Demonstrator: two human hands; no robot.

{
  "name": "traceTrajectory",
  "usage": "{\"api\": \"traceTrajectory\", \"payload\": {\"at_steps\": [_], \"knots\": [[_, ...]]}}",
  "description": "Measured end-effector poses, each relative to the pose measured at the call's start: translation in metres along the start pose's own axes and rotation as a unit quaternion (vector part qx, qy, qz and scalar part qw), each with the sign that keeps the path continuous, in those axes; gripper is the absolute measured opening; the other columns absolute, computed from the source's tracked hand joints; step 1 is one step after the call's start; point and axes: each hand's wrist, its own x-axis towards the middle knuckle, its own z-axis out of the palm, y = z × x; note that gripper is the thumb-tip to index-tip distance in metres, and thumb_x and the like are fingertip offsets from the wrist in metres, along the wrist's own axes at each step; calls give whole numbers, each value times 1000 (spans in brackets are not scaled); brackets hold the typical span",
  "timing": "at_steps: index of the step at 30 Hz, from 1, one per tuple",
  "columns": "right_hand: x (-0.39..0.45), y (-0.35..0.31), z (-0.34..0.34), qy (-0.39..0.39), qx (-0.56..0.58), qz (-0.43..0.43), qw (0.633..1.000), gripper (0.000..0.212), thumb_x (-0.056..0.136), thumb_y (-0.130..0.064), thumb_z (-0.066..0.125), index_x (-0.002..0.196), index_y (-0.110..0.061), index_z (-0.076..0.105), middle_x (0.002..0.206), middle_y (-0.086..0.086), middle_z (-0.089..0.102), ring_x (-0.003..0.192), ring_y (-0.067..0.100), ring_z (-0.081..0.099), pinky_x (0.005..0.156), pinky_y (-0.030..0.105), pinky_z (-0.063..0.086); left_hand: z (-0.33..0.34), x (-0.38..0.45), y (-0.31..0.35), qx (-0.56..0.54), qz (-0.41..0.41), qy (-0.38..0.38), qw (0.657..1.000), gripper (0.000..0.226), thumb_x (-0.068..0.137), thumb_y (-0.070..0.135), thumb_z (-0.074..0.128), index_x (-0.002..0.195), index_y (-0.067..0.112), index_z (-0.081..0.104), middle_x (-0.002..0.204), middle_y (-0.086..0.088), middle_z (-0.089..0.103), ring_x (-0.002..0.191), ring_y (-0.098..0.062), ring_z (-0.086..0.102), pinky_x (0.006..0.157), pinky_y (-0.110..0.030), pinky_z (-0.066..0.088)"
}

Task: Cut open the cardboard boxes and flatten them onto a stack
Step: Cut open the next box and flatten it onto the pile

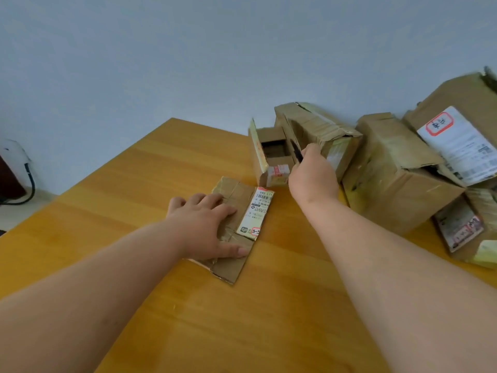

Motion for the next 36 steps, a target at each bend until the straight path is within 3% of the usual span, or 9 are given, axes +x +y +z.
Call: {"api": "traceTrajectory", "payload": {"at_steps": [5,8,12,15,17,20,25,32,36], "knots": [[-14,-7,-42,44,33,-33,998,7,102,-20,44,106,-16,41,86,1,54,78,24,57,65,40,51,0,-10,16,-24,-34,14,999,98,71,93,29,153,44,10,162,6,9,147,-25,16,115,-48,16],[-32,4,-68,14,15,-52,998,10,101,-22,45,108,-15,45,88,4,60,78,25,59,63,37,49,0,-19,27,-67,-32,0,997,96,81,85,28,155,36,-6,165,8,2,151,-23,0,119,-50,3],[-73,33,-102,-38,-18,-74,996,15,101,-22,42,115,-19,46,87,-1,59,78,22,57,61,36,45,-10,-40,44,-154,-47,82,984,62,103,45,28,157,30,1,164,7,9,151,-17,1,121,-50,4],[-107,55,-127,-71,-32,-100,992,10,100,-19,40,108,-23,45,81,-1,59,72,21,56,57,39,44,-19,-62,59,-331,-45,202,921,47,105,27,31,151,37,28,154,4,35,139,-21,34,110,-44,29],[-128,68,-142,-93,-29,-107,990,6,101,-20,42,99,-26,43,73,-4,55,66,18,52,52,35,36,-24,-79,78,-448,14,212,868,39,104,29,39,143,36,44,139,5,49,125,-17,48,99,-36,40],[-158,87,-157,-129,-30,-98,986,7,102,-25,45,96,-25,48,76,-4,58,70,19,56,56,36,43,-22,-107,111,-385,105,168,902,33,97,37,55,130,35,57,122,12,57,113,-10,52,96,-34,46],[-194,121,-174,-178,23,-25,983,10,99,-25,54,107,-23,60,101,-3,64,97,18,59,86,37,50,-9,-132,142,-317,151,158,923,31,91,39,65,121,35,64,127,15,51,116,-9,48,102,-39,45],[-218,134,-185,-112,64,-12,992,4,96,-25,58,94,-23,59,90,-5,62,85,12,57,62,16,40,-6,-145,153,-338,139,62,929,36,93,34,63,129,28,60,154,22,27,137,-11,33,109,-37,34],[-219,124,-183,-155,51,-19,986,17,90,-36,67,96,-21,61,89,-5,62,86,12,58,70,26,50,-11,-143,160,-327,124,25,937,40,92,28,61,132,30,56,157,22,16,128,-17,40,104,-39,42]]}}
